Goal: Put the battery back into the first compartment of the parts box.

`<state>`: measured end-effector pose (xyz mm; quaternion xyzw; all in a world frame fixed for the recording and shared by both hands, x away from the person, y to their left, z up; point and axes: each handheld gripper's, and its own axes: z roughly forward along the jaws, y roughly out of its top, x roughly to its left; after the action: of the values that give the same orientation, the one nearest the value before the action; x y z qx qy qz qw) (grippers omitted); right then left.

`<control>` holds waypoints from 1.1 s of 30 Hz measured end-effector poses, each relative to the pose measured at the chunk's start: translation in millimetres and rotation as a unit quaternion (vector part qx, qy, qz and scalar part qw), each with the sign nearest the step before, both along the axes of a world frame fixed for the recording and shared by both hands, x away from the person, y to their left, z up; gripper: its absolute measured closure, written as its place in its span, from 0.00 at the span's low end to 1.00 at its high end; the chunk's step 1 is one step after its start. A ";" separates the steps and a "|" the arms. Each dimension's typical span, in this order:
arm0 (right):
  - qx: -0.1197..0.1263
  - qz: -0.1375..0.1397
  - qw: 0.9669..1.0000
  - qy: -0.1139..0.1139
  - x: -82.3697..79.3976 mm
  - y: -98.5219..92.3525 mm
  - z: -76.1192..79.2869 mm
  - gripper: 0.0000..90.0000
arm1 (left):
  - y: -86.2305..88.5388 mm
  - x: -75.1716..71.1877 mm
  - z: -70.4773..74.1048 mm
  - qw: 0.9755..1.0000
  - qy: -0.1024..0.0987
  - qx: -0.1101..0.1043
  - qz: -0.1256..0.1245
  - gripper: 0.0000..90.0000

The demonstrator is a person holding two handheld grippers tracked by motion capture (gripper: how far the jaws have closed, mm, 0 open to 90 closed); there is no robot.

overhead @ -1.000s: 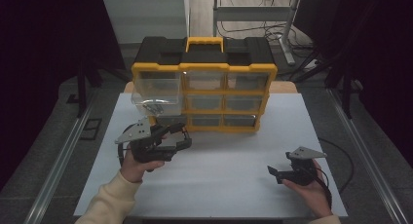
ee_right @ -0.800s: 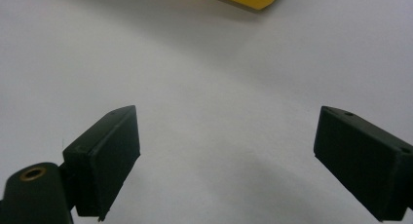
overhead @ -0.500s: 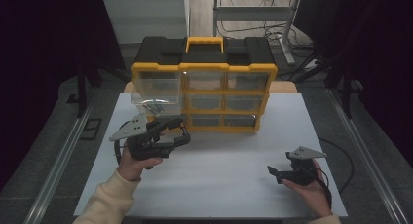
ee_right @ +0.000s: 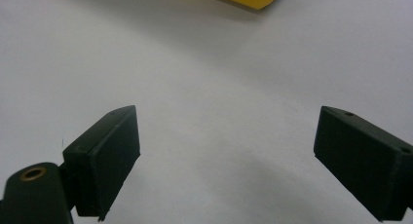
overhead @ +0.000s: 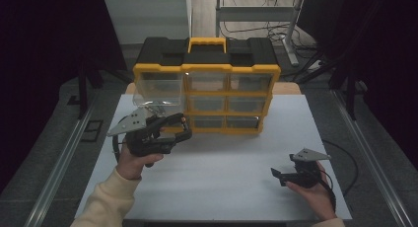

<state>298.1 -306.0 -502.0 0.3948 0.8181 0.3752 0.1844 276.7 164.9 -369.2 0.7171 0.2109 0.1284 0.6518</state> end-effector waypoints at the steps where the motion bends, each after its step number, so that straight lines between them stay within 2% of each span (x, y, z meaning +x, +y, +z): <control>1: 0.000 0.000 1.000 0.000 0.0 0.1 0.0 0.11 | -0.3 0.0 1.7 1.000 -0.001 0.000 0.002 0.46; 16: 0.001 0.000 1.000 0.001 -0.5 0.2 0.7 0.11 | -1.0 -0.2 24.7 1.000 -0.015 -0.004 0.006 0.46; 33: 0.001 0.000 1.000 0.000 -0.2 -0.3 0.6 0.11 | 3.9 3.5 48.9 0.999 -0.026 -0.006 0.023 0.46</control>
<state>297.9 -306.3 -501.4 0.3952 0.8176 0.3761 0.1843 280.1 168.8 -320.3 0.7047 0.2111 0.1605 0.6580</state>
